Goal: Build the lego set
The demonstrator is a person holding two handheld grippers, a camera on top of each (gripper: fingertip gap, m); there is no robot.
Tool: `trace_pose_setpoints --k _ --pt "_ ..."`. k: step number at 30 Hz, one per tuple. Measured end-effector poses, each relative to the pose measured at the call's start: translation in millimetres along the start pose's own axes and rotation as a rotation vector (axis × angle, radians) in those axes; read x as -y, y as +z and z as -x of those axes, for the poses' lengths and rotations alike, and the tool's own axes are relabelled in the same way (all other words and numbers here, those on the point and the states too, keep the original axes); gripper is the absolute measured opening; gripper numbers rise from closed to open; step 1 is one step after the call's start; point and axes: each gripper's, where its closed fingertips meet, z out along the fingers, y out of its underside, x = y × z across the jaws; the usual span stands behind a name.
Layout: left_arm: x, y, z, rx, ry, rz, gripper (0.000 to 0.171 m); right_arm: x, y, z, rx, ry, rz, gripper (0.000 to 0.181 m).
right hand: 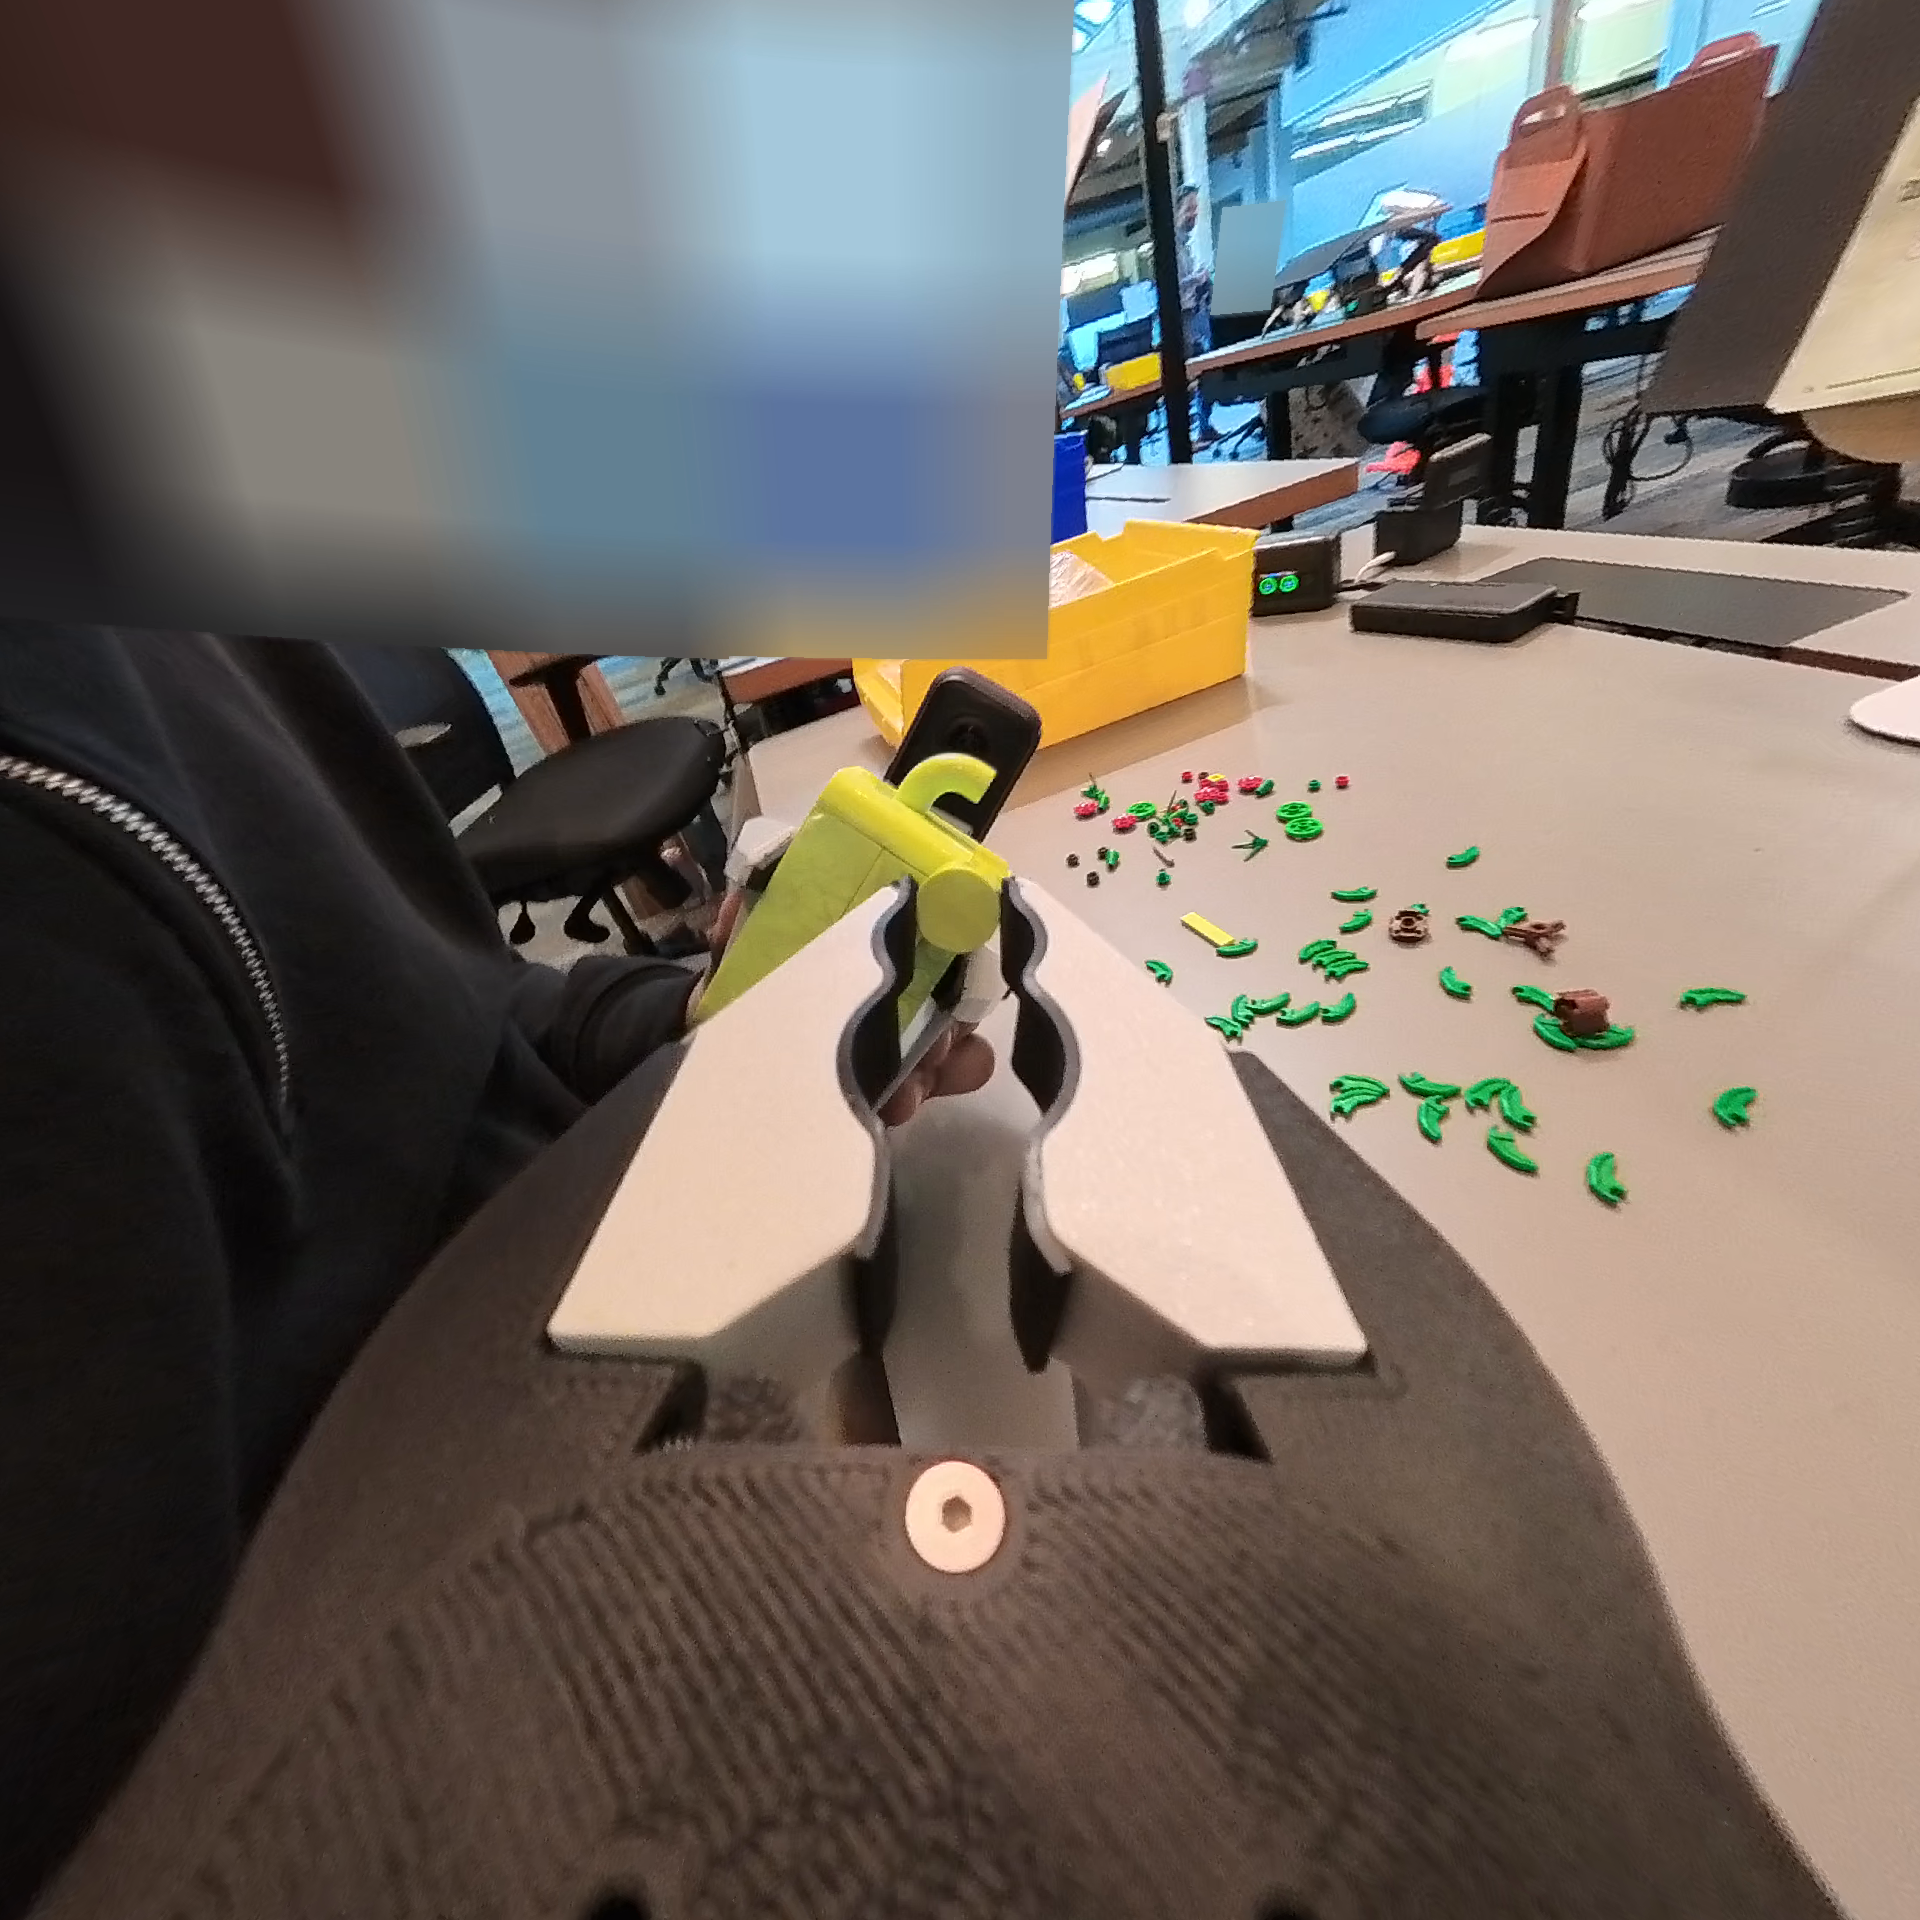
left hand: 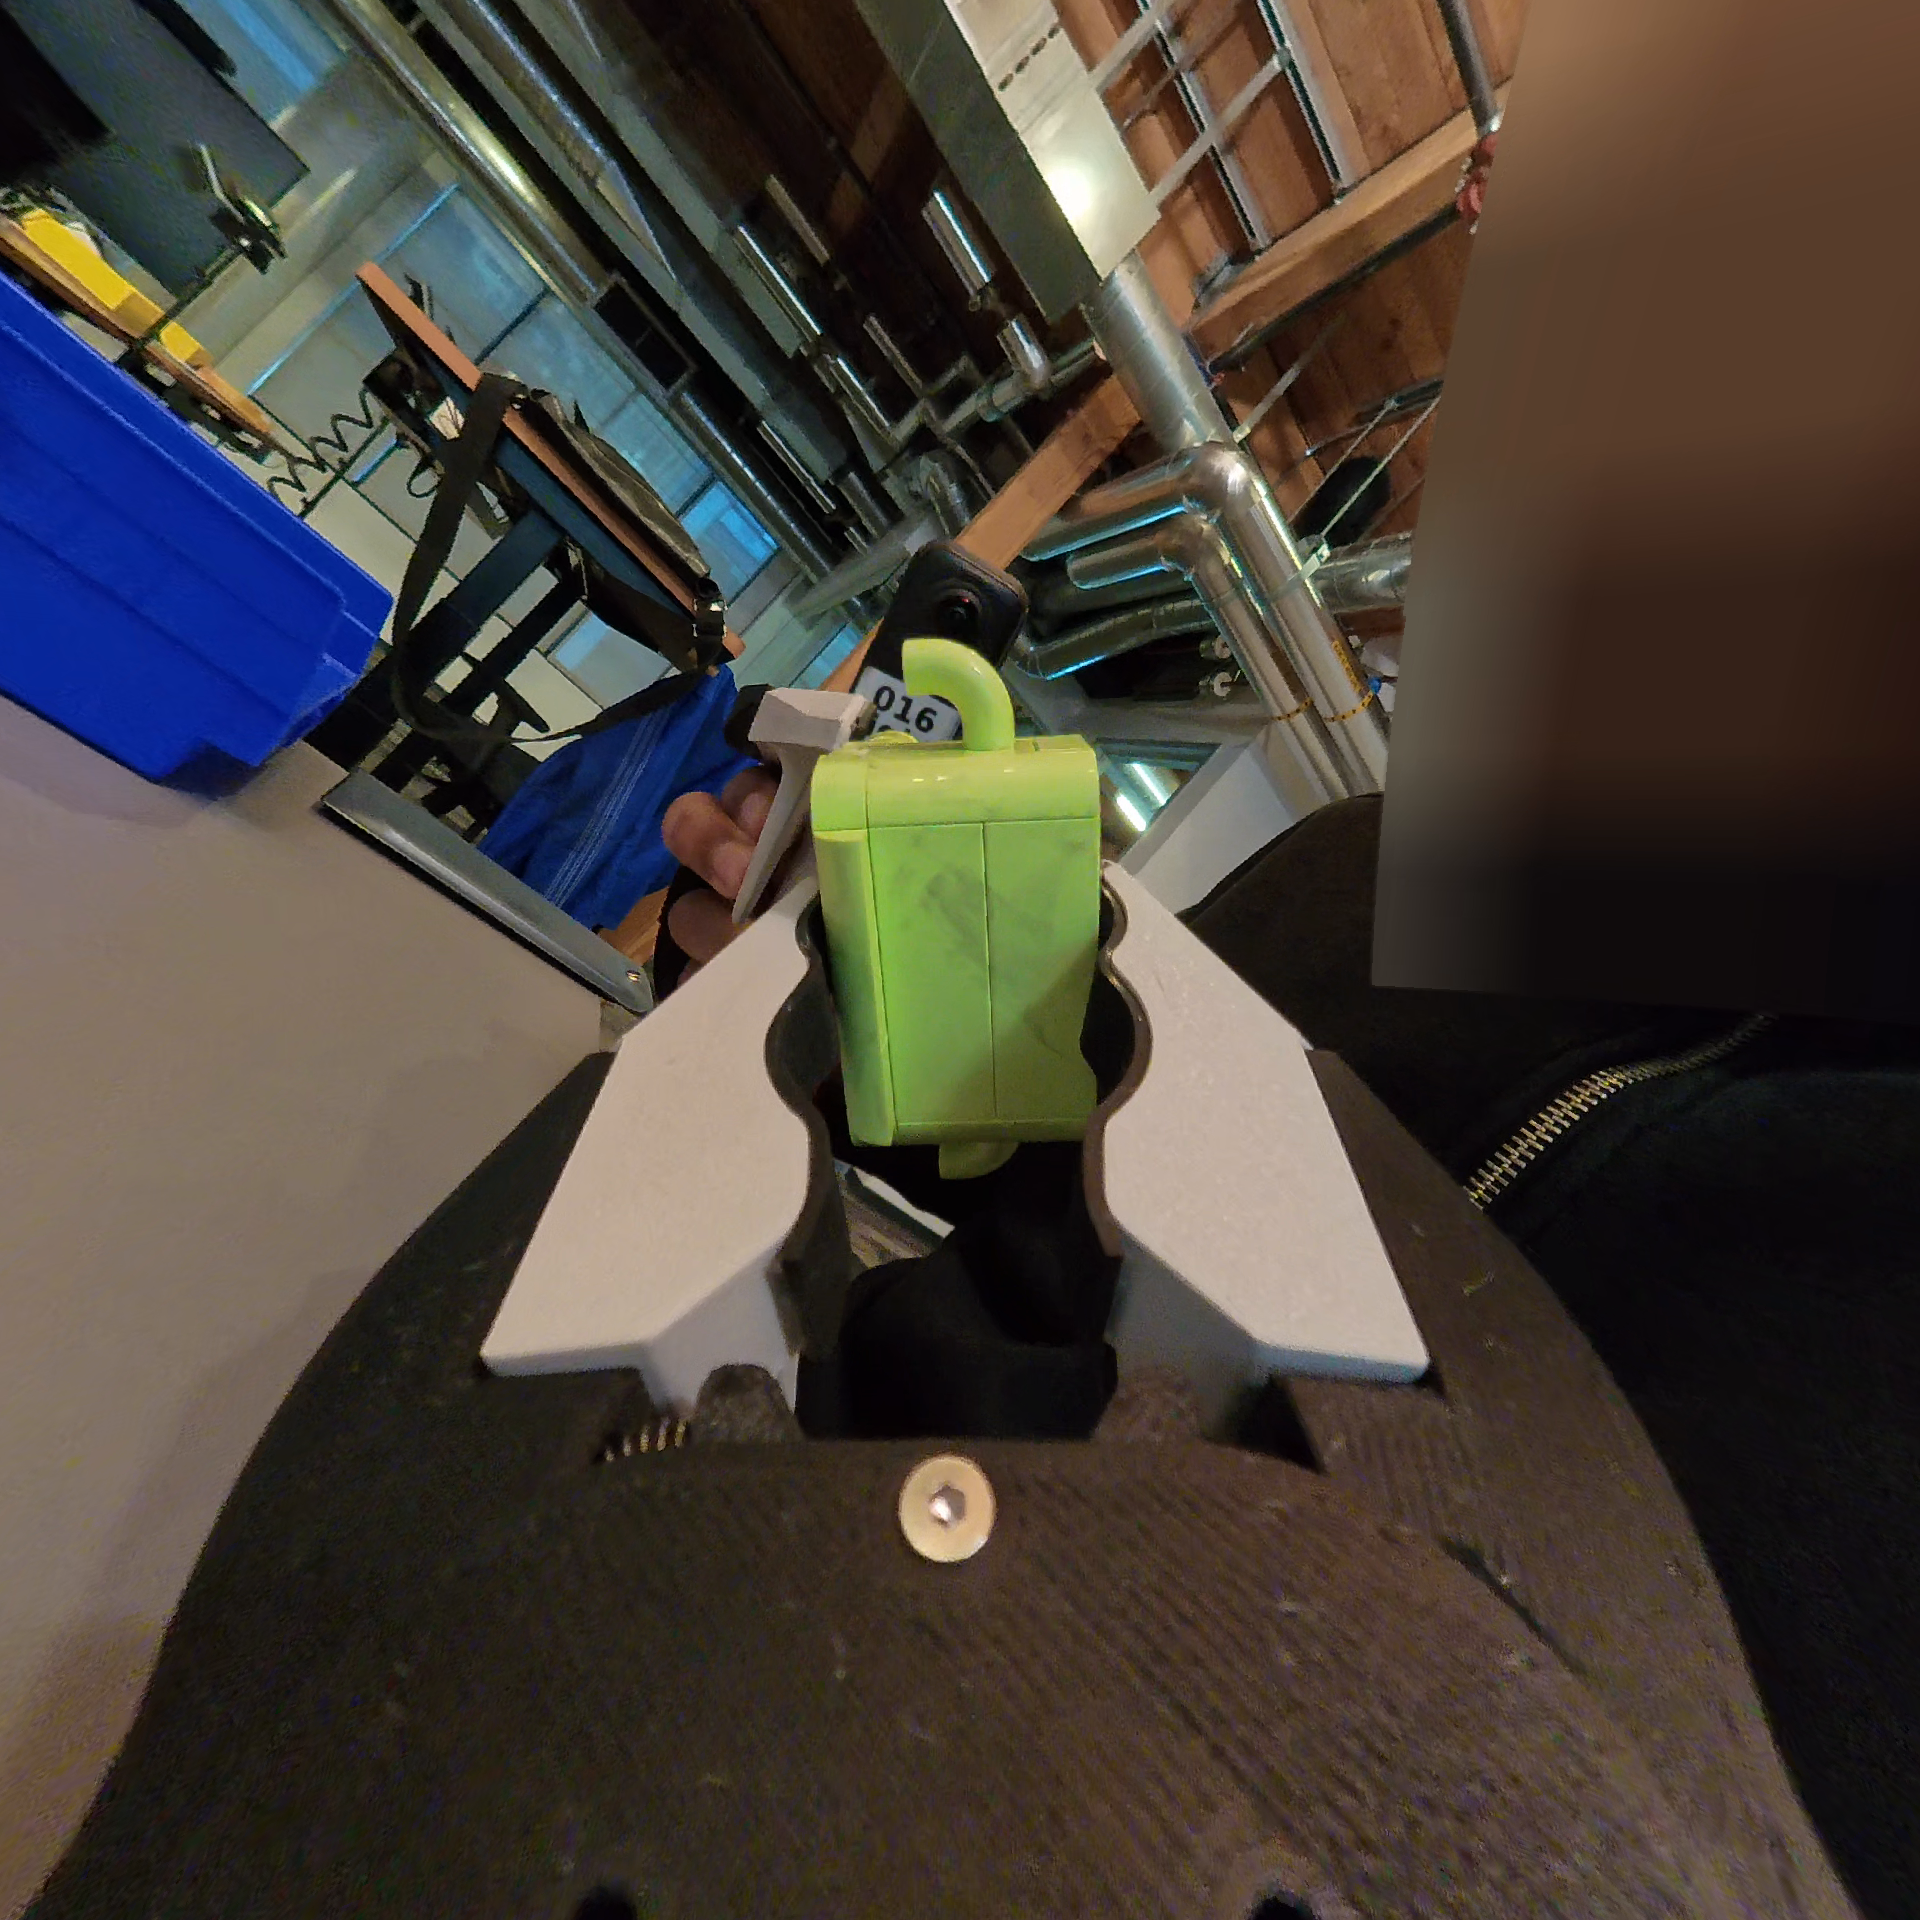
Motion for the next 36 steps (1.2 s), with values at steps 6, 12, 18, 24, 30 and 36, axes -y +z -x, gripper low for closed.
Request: trace_pose_setpoints --k 6,12,18,24,30,36 --pt "-5.6 1.3 -2.6 0.01 0.058 0.056 0.044 -1.8 -3.0 5.2 0.032 -0.038 0.053 0.014" --pt "-12.3 2.3 -1.8 0.026 0.078 0.115 0.044 -6.5 -7.6 7.9 0.061 -0.053 0.112 0.014" --pt "-22.1 1.6 2.9 0.074 0.109 0.21 0.043 -15.9 -12.6 8.3 0.077 -0.046 0.187 0.014" --pt "-29.5 1.5 7.3 0.103 0.132 0.264 0.044 -25.3 -16.5 6.7 0.089 0.024 0.254 0.014" --pt "-35.8 1.9 10.8 0.116 0.121 0.304 0.044 -31.1 -20.7 6.3 0.092 0.045 0.297 0.014" --pt "-42.8 1.6 9.9 0.109 0.118 0.352 0.044 -34.6 -23.4 10.3 0.125 0.157 0.317 0.014"
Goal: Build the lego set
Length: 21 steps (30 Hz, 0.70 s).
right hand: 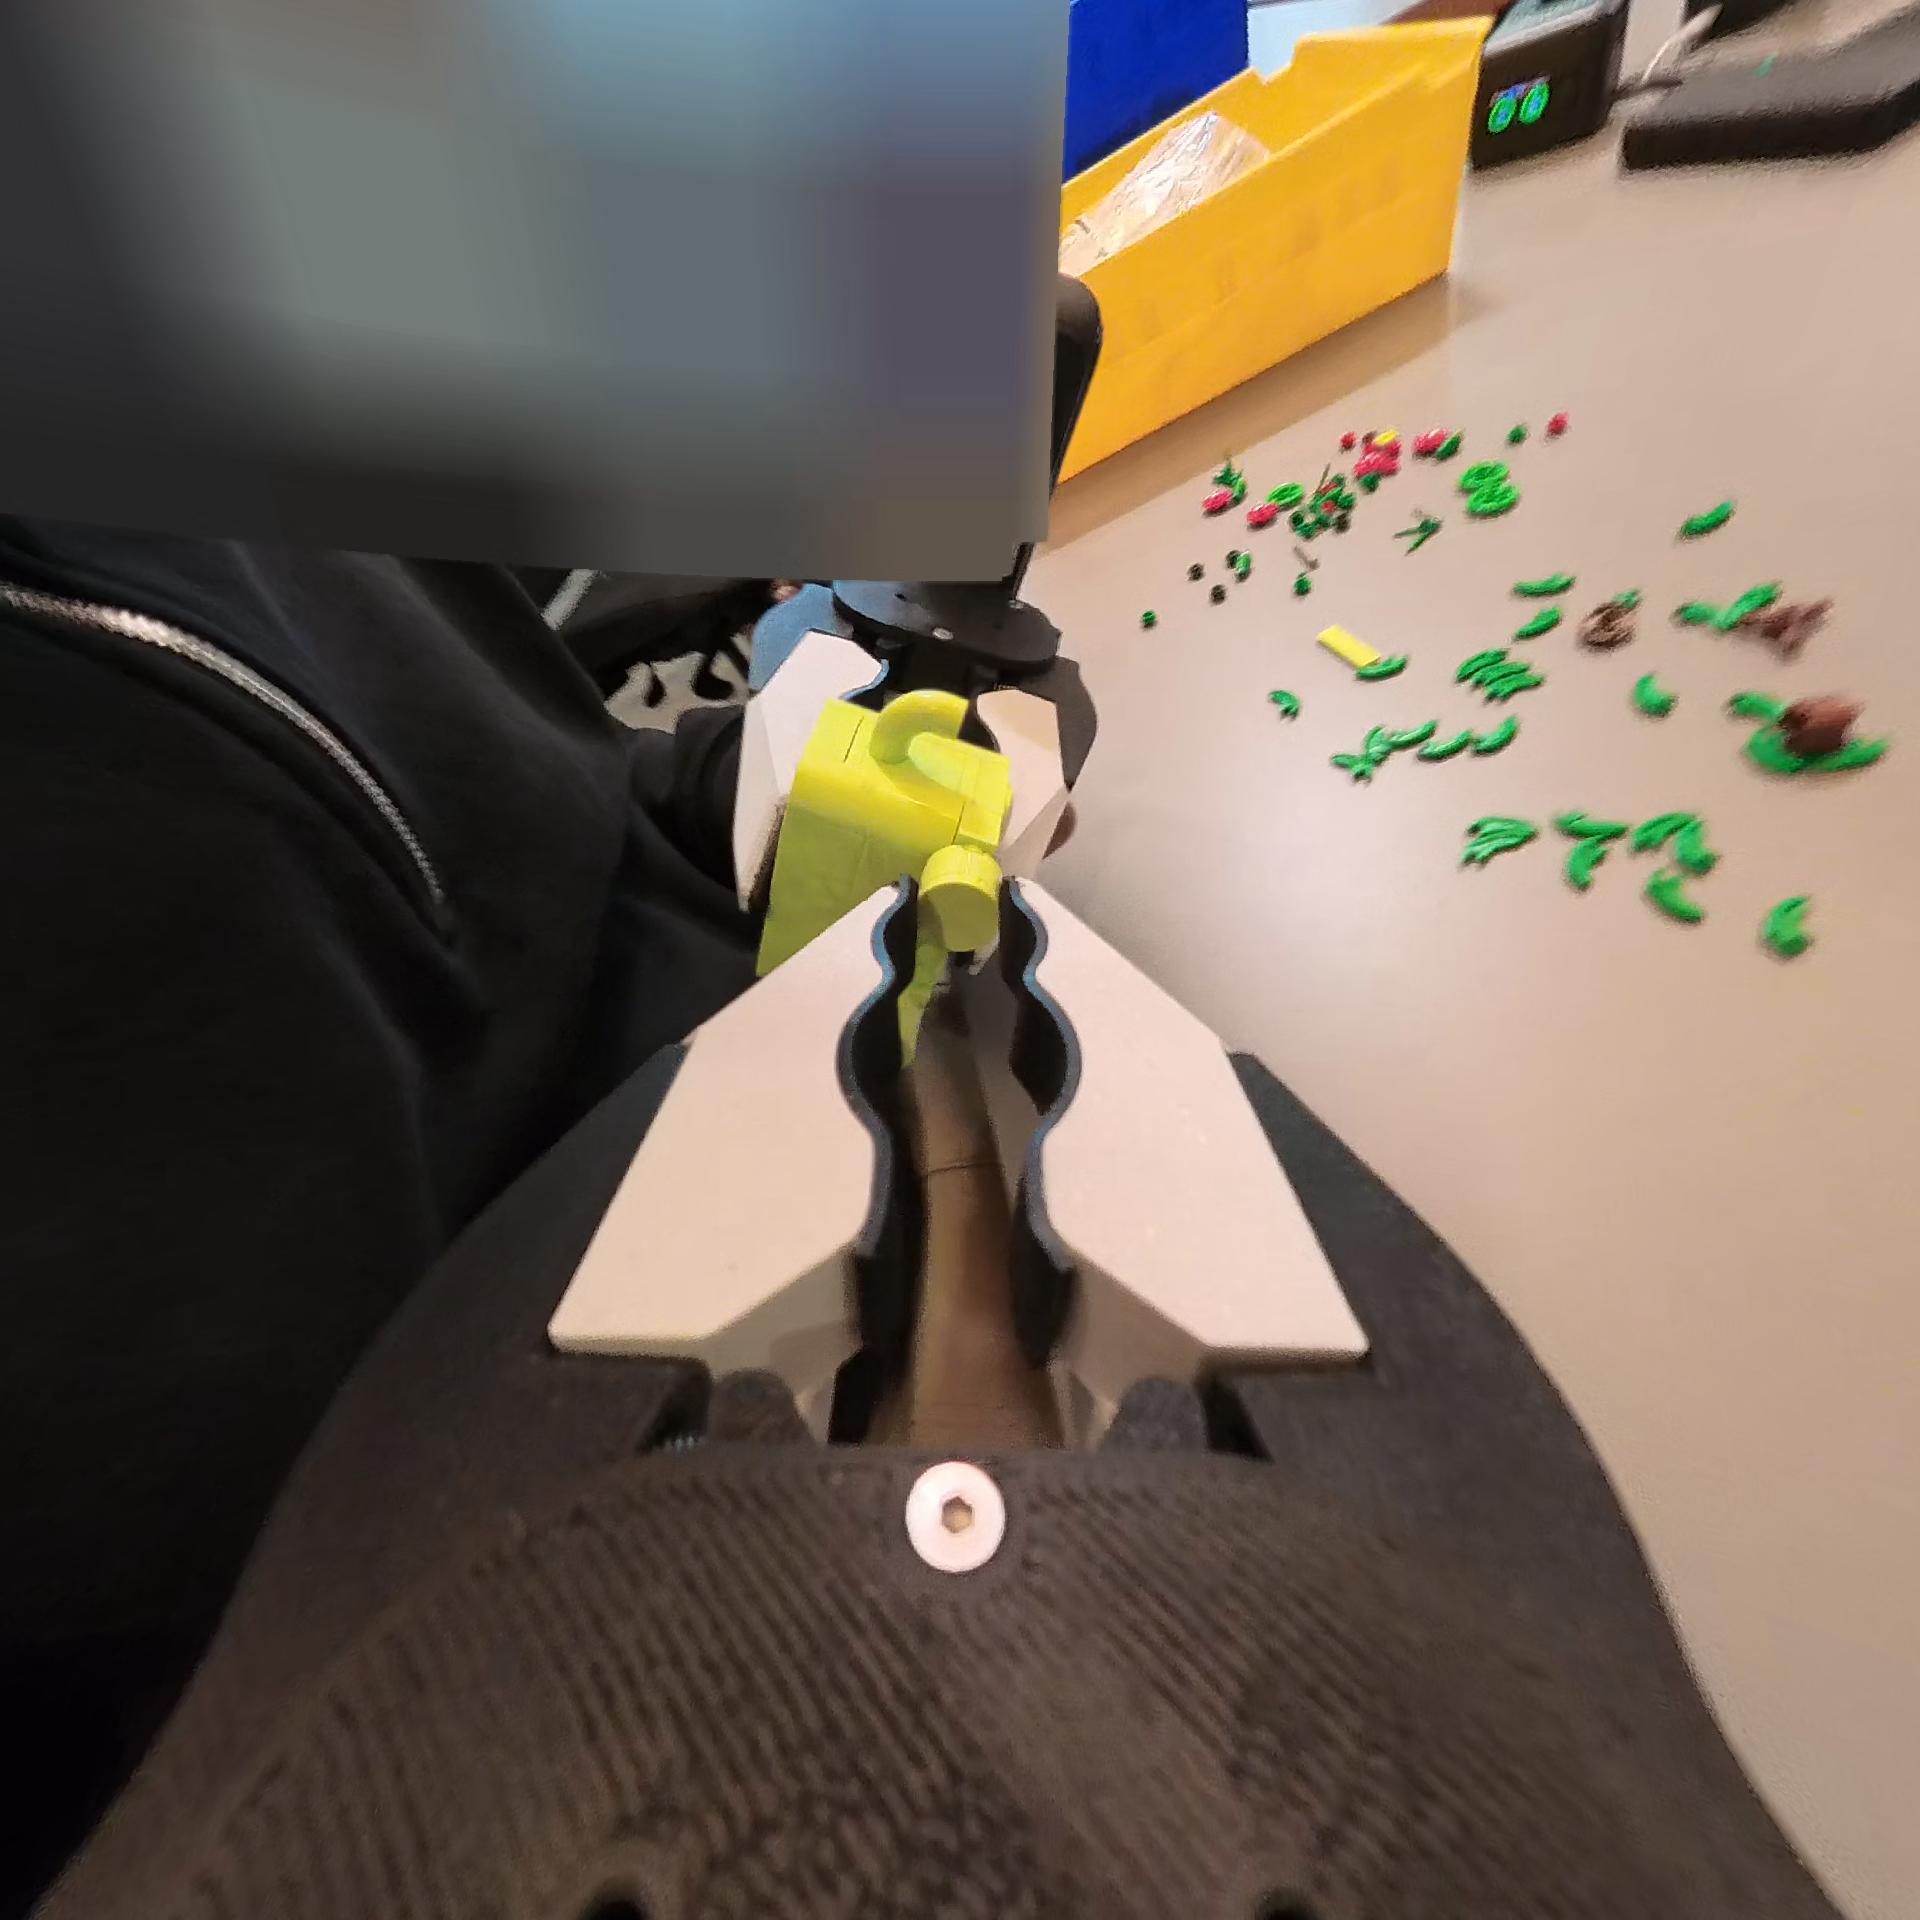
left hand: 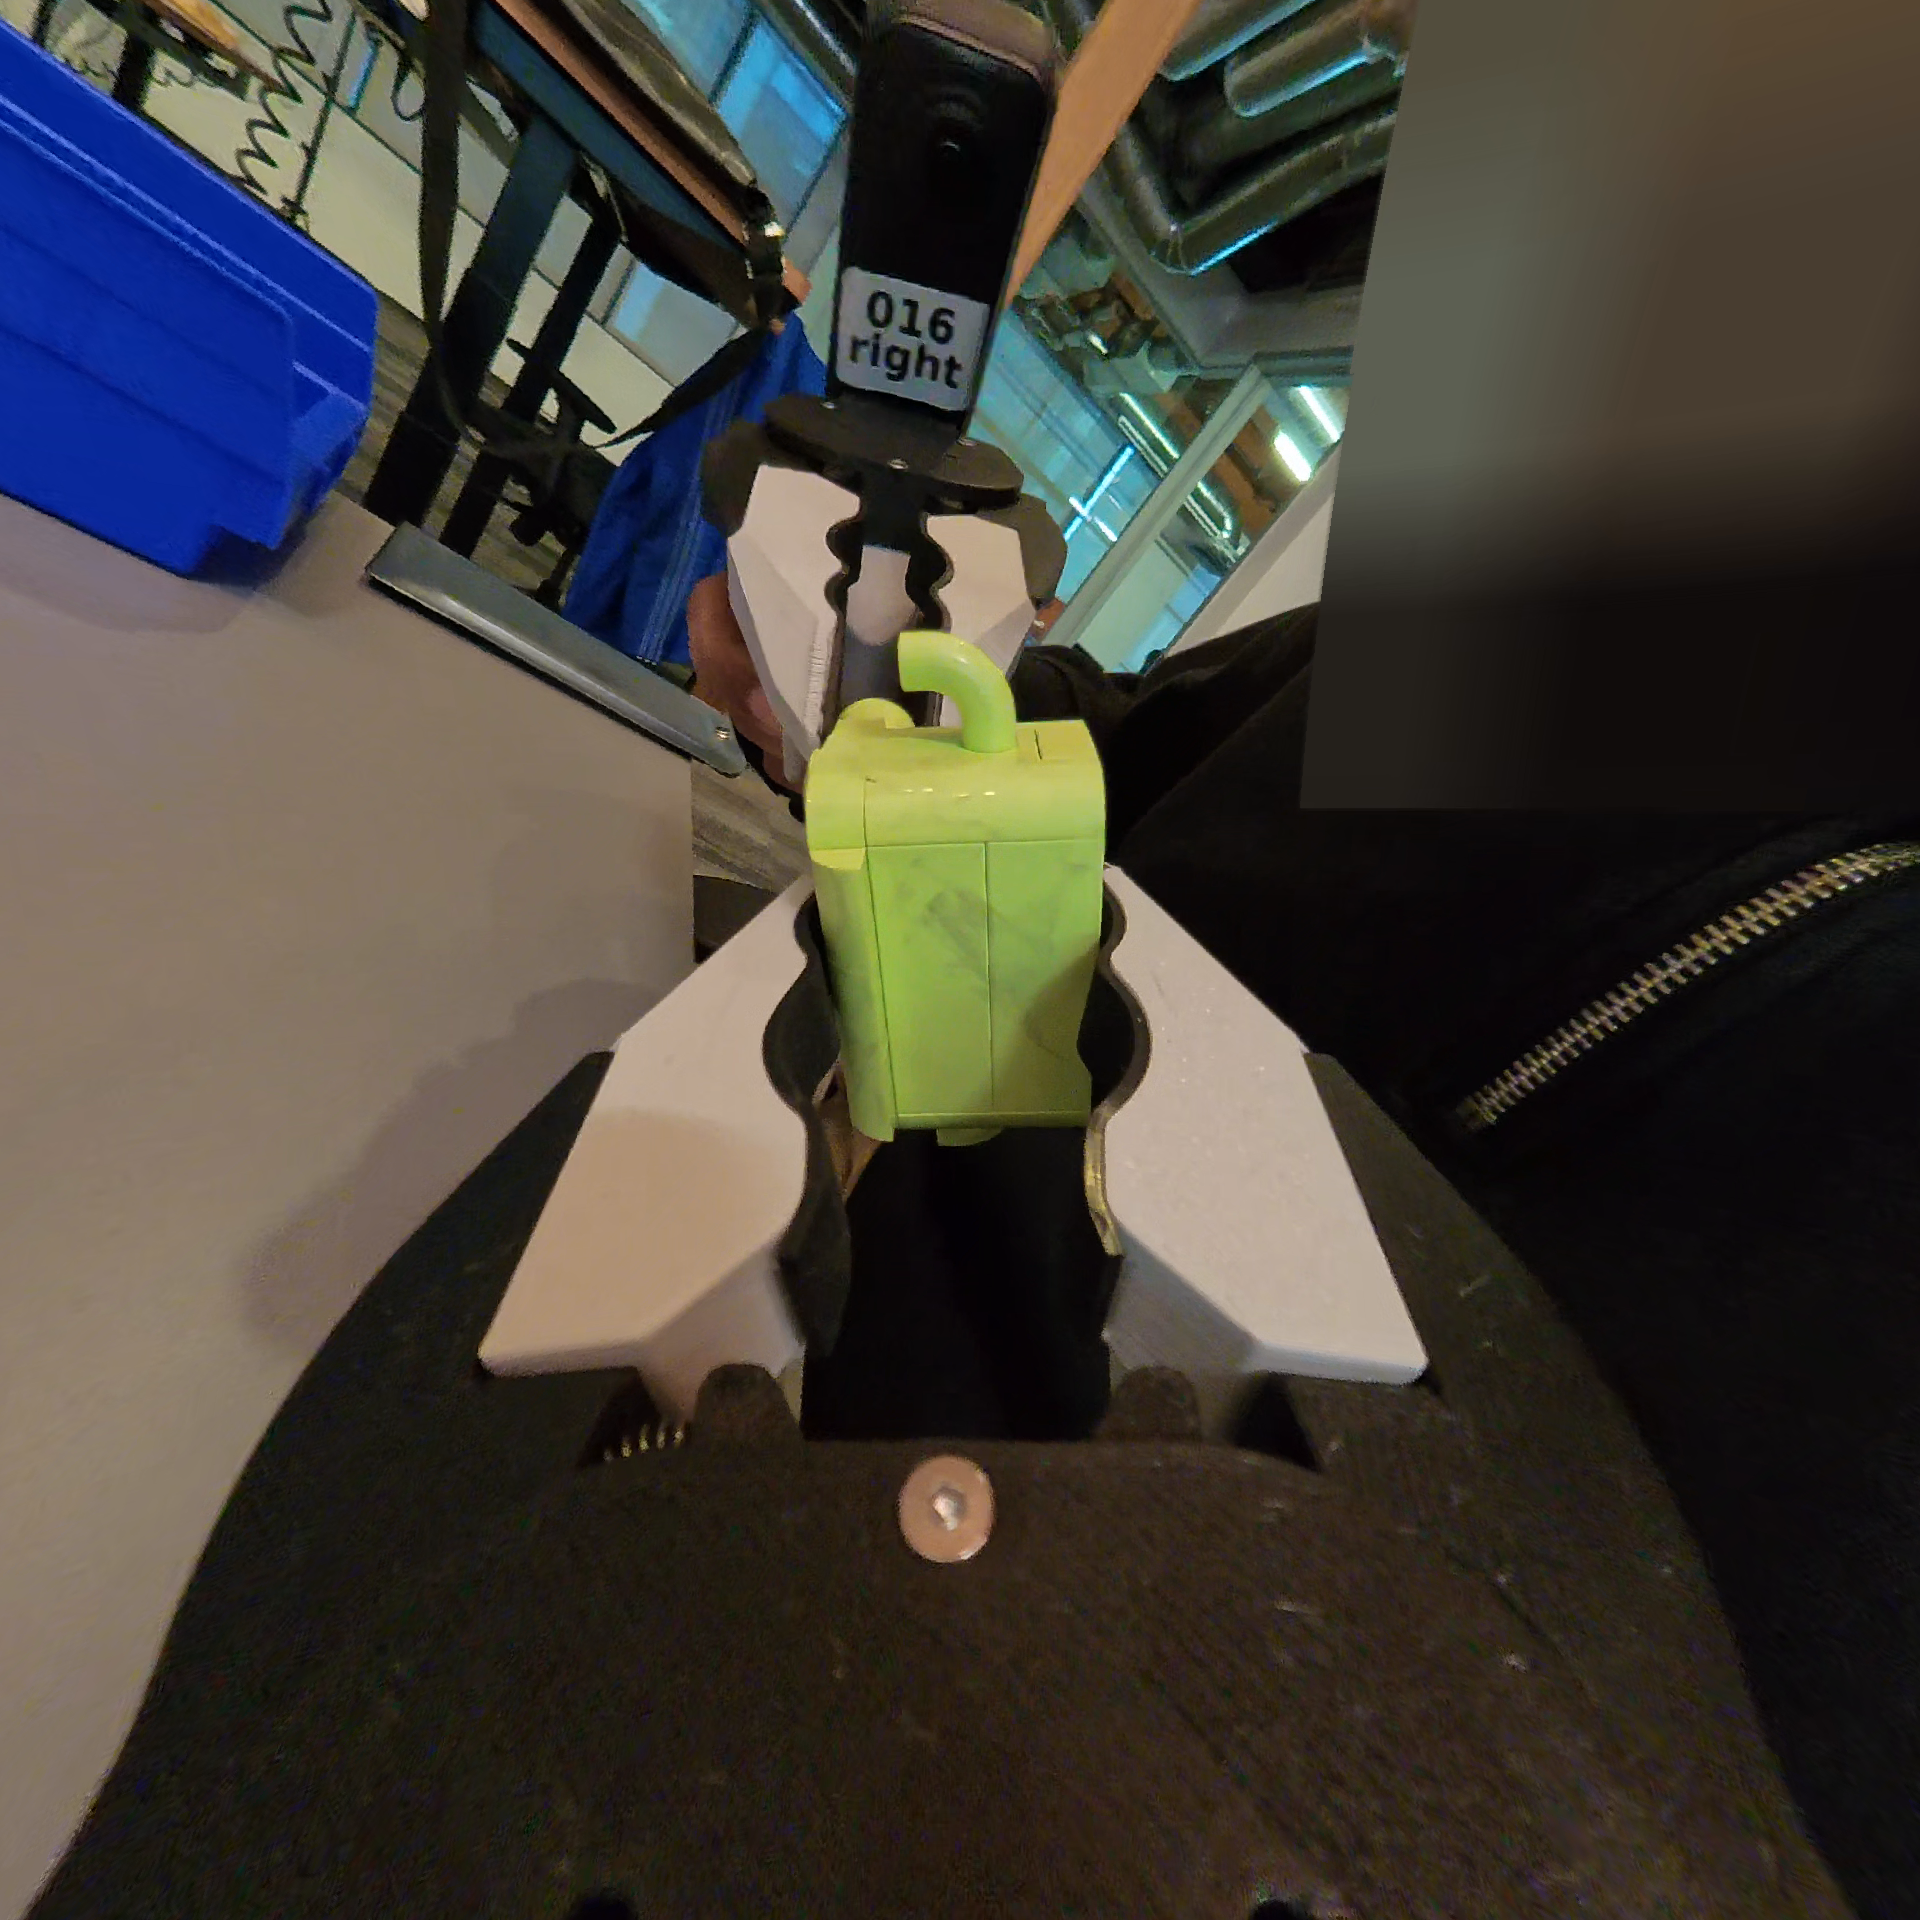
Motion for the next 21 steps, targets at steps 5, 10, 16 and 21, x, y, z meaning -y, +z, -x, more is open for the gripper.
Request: trace_pose_setpoints --k 5,10,16,21 --pt "0.2 0.8 0.7 -0.006 -0.015 -0.008 0.044 2.4 0.3 -1.2 0.017 0.044 -0.024 0.014" --pt "-1.6 1.3 2.6 -0.009 -0.03 -0.006 0.044 1.0 0.5 -3.4 0.024 0.087 -0.054 0.014" --pt "-6.1 3.3 3.9 -0.012 -0.039 0.017 0.043 -3.1 0.5 -4.0 0.026 0.107 -0.026 0.014" --pt "-12.9 4.9 7.8 0.0 -0.048 0.054 0.043 -8.9 1.9 -6.6 0.018 0.113 0.016 0.014"
